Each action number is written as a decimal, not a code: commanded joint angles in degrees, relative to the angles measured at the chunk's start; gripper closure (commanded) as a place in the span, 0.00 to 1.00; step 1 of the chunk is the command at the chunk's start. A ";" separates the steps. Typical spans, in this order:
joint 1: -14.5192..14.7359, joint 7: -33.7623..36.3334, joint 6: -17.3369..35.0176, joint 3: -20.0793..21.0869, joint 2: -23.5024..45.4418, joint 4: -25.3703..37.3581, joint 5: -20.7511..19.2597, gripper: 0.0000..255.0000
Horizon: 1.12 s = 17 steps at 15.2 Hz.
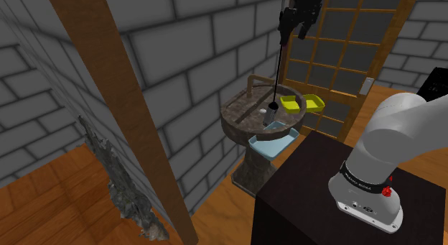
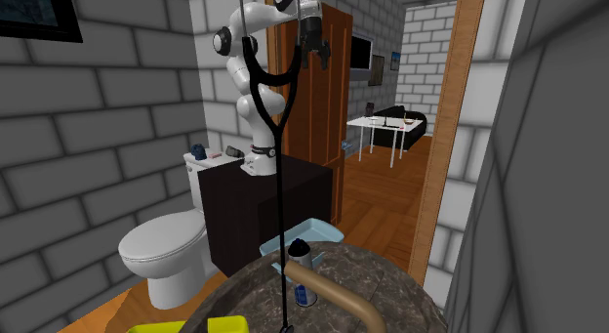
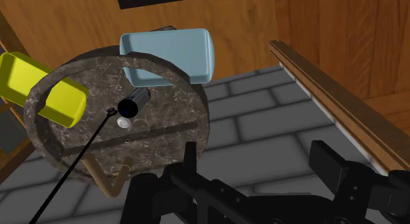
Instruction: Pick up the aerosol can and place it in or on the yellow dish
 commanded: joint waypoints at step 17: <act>-6.75 4.40 30.37 -4.79 17.72 -12.72 -4.35 0.00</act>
